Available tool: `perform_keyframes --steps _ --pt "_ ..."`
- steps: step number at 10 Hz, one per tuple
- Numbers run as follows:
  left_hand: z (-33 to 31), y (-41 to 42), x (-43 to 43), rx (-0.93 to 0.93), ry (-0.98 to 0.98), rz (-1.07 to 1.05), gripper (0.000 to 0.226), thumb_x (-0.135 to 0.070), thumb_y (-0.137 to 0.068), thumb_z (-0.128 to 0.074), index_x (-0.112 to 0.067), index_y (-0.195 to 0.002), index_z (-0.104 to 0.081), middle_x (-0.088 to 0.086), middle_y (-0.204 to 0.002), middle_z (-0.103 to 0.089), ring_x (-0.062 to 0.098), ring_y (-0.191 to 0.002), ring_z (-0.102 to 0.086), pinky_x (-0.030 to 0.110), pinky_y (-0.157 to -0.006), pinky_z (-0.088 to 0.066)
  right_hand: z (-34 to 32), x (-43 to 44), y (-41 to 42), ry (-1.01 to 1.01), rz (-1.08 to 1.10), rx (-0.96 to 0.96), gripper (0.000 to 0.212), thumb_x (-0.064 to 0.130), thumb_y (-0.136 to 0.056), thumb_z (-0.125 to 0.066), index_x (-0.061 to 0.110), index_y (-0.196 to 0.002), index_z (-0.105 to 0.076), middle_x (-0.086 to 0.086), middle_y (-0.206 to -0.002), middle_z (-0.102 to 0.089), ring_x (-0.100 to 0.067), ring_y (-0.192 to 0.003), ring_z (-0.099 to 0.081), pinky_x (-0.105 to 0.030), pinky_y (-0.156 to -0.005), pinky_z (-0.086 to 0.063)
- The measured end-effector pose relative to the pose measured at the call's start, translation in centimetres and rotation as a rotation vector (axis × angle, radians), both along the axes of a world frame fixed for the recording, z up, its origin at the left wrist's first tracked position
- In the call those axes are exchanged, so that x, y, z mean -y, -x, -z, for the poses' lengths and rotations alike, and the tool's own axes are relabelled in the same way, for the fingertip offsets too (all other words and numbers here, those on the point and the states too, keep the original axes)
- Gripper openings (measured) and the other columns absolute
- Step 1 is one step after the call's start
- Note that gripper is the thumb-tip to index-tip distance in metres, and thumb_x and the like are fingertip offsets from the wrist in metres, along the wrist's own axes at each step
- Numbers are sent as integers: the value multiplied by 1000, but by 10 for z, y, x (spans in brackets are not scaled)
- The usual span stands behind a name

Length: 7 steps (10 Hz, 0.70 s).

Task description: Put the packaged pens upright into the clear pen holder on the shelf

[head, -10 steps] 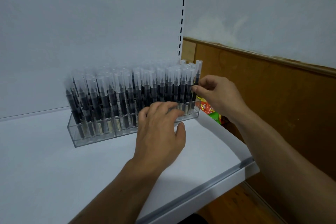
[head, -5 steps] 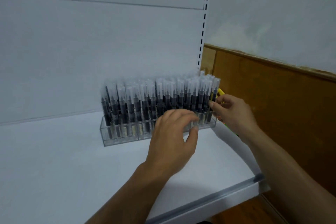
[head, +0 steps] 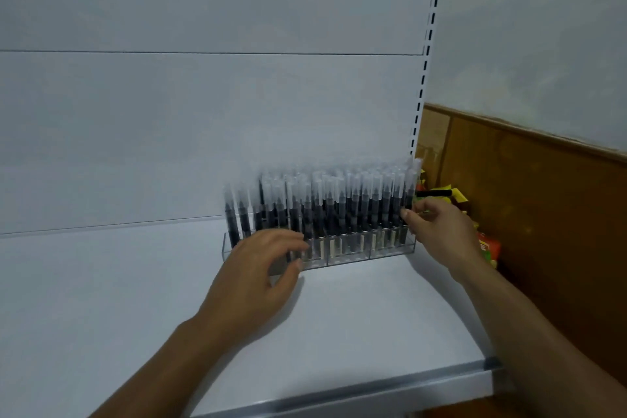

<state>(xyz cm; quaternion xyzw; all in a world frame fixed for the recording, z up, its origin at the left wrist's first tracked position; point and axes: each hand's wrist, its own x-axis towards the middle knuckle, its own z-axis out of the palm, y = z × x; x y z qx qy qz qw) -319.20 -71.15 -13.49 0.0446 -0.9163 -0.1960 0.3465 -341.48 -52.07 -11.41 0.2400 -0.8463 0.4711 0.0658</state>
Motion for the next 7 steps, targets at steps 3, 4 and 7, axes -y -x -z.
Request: perform_keyframes --steps 3,4,7 --pt "1 -45 27 145 -11 -19 32 -33 -90 -57 -30 -120 -64 -23 -130 -52 -9 -122 -43 8 -102 -30 8 -11 -23 56 -114 85 35 19 -93 -64 10 -127 -62 -6 -125 -64 -22 -114 -58 -32 -89 -44" --pt "-3 -44 27 165 -19 -25 30 -24 -93 -60 -27 -123 -63 -25 -130 -48 -9 -121 -41 -2 -96 -23 8 -14 -33 52 -120 88 39 19 -95 -62 12 -133 -56 -5 -132 -59 -22 -119 -54 -32 -90 -43" --pt "-6 -63 33 -4 -170 -234 20 -29 -92 -57 -32 -109 -67 -21 -107 -63 -4 -101 -55 17 -86 -42 5 -37 -49 27 -127 101 36 23 -93 -65 15 -127 -60 -3 -127 -63 -21 -111 -58 -49 -97 -50"
